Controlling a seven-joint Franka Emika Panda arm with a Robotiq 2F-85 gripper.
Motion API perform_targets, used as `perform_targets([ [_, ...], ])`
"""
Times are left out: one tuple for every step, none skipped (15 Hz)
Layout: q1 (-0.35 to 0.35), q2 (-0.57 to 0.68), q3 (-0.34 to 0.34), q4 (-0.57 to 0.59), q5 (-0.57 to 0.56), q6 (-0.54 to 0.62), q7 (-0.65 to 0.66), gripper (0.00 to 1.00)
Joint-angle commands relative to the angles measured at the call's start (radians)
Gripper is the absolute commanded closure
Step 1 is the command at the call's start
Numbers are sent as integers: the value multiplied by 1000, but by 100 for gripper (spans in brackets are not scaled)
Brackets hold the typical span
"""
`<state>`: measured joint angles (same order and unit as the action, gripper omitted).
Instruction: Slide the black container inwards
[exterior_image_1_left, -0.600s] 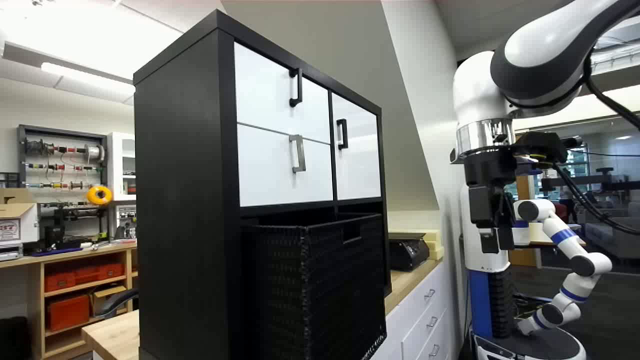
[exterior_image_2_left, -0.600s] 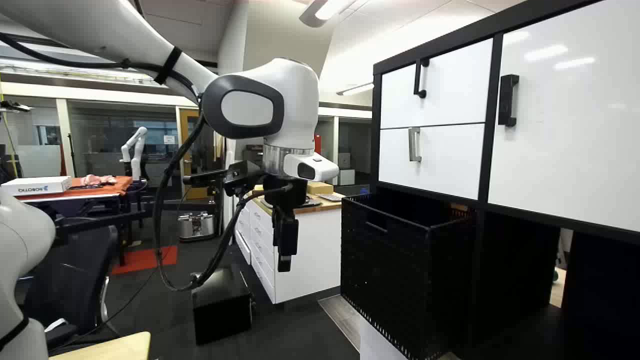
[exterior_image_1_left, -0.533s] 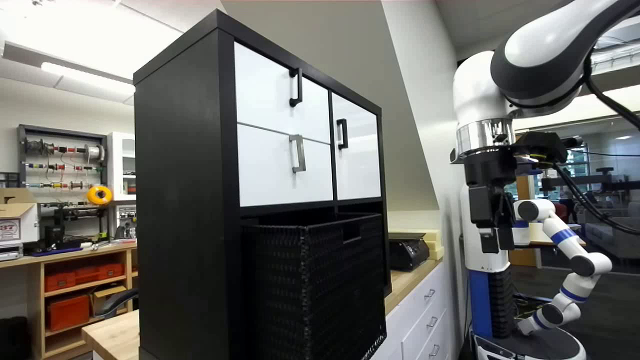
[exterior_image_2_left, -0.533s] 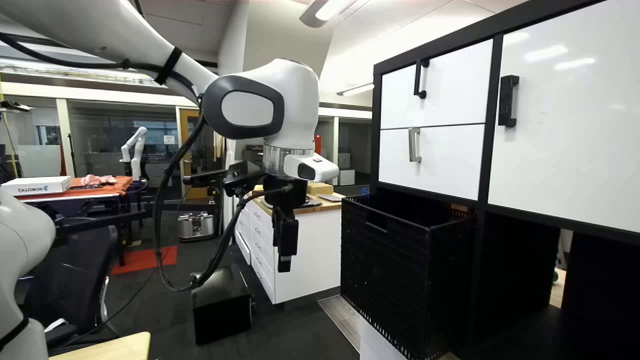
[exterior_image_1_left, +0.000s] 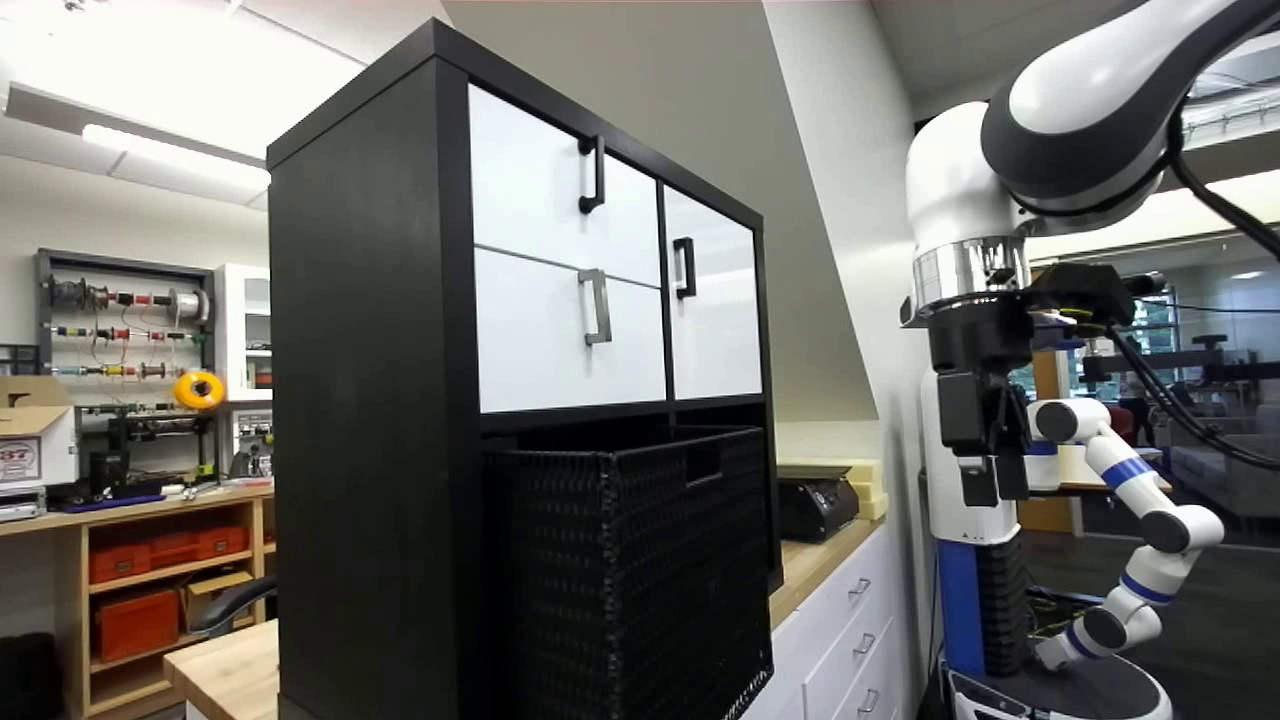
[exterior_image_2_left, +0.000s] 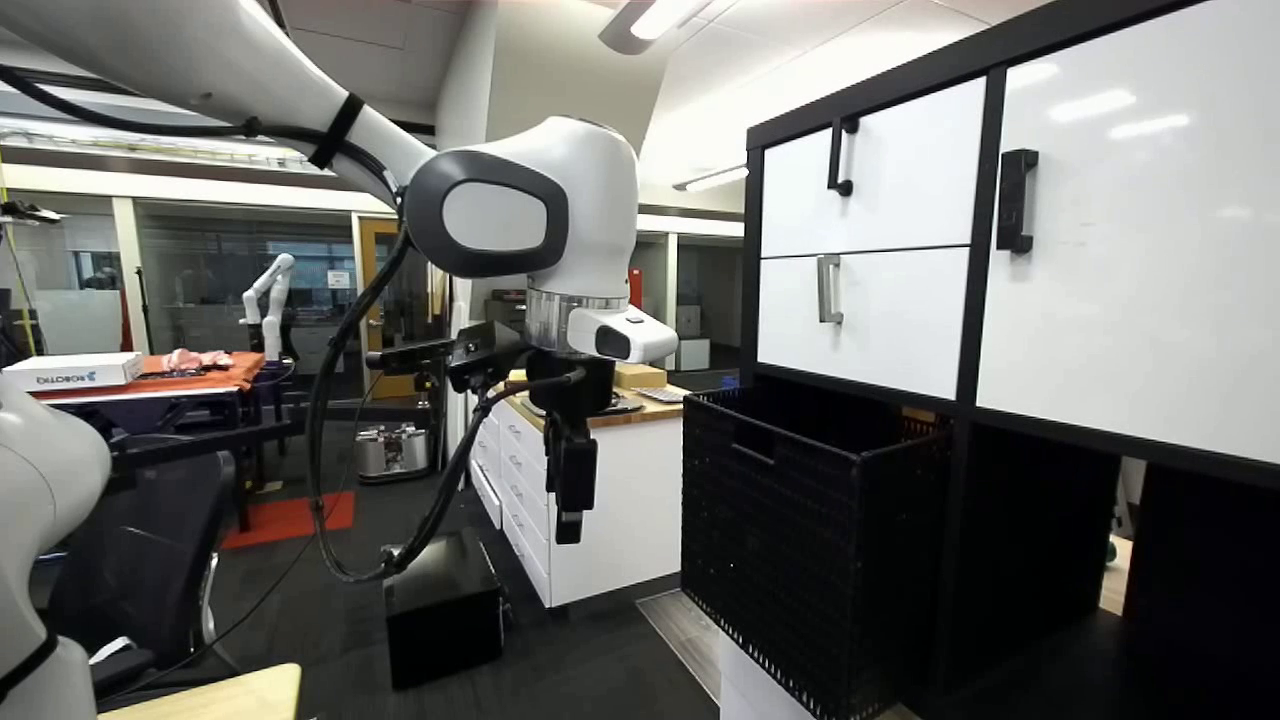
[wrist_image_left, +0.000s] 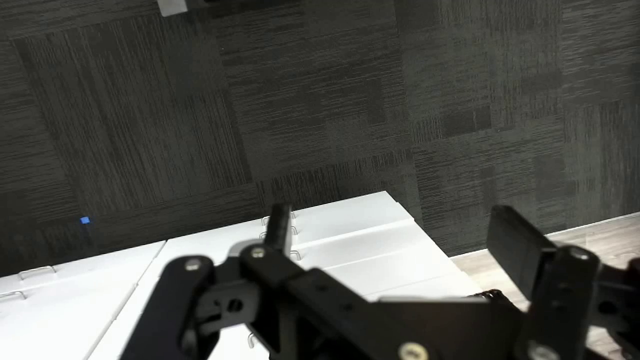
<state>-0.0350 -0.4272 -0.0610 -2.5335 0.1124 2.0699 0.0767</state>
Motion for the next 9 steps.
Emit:
perform_targets([
  [-7, 0, 7, 1, 3, -2, -3, 0],
  [-12, 5, 7, 7, -11, 1, -5, 0],
  [-16, 10, 8, 13, -27, 3, -9, 0],
  [-20, 19, 6, 25, -45, 5, -18, 0],
  [-22, 26, 5, 36, -62, 7, -27, 0],
  [-26, 37, 4, 57, -88, 8, -40, 0],
  [-27, 47, 4, 74, -113, 12, -59, 0],
  [-26, 63, 4, 99, -142, 17, -82, 0],
  [-24, 76, 2, 120, -167, 26, -105, 0],
])
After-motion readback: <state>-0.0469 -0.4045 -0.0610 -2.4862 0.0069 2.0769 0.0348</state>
